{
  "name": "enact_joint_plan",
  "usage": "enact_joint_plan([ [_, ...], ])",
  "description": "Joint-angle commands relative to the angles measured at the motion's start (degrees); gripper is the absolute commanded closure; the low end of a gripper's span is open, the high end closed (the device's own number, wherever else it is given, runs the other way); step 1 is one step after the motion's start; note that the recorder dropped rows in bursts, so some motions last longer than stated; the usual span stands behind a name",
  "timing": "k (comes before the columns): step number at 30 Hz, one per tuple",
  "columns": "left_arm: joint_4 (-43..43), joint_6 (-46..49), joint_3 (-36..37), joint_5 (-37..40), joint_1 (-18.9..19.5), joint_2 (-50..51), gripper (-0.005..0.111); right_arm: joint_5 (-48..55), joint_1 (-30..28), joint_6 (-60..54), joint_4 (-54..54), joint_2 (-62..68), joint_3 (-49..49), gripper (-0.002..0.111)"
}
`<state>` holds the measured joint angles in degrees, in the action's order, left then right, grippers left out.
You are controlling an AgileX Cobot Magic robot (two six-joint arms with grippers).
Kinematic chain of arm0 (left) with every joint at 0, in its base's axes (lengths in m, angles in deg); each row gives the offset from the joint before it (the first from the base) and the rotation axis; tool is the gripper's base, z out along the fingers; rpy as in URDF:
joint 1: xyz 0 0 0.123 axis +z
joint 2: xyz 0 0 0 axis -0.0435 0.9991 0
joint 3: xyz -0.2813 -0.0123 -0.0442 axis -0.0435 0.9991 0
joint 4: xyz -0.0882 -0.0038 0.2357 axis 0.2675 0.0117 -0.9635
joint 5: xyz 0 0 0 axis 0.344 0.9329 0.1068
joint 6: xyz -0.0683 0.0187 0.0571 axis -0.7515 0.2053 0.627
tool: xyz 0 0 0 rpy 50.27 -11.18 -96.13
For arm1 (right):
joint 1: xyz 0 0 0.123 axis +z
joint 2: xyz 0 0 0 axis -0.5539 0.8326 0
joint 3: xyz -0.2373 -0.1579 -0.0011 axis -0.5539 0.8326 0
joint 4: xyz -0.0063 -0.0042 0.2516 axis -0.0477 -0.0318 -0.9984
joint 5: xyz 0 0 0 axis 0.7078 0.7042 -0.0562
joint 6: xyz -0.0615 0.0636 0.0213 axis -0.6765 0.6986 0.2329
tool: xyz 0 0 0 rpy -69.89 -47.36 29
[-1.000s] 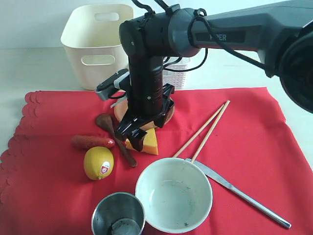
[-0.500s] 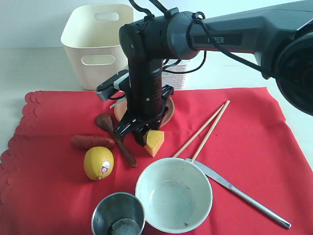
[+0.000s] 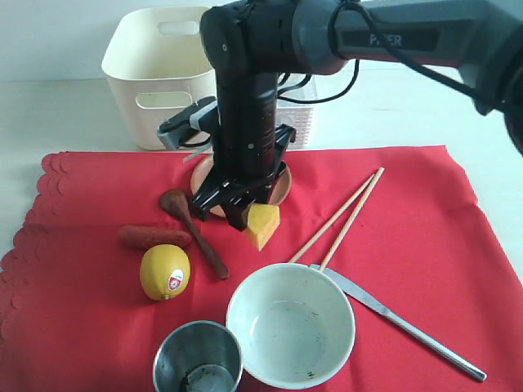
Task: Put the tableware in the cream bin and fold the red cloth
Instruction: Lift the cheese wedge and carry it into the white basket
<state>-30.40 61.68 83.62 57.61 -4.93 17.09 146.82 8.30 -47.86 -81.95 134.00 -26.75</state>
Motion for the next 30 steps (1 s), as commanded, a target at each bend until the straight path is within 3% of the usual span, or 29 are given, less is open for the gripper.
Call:
enact_joint_plan([
  [1, 0.0, -0.1, 0.2, -0.2, 0.2, -0.4, 0.107, 0.3, 0.1, -0.1, 0.2, -3.3, 0.1, 0.108],
  [13, 0.0, -0.3, 0.2, -0.2, 0.2, -0.4, 0.107, -5.7, -0.8, -0.7, 0.8, -8.2, 0.1, 0.108],
  [30, 0.0, -0.2, 0.2, -0.2, 0.2, -0.4, 0.107, -14.3, -12.3, 3.1, -0.4, -5.2, -9.4, 0.108],
])
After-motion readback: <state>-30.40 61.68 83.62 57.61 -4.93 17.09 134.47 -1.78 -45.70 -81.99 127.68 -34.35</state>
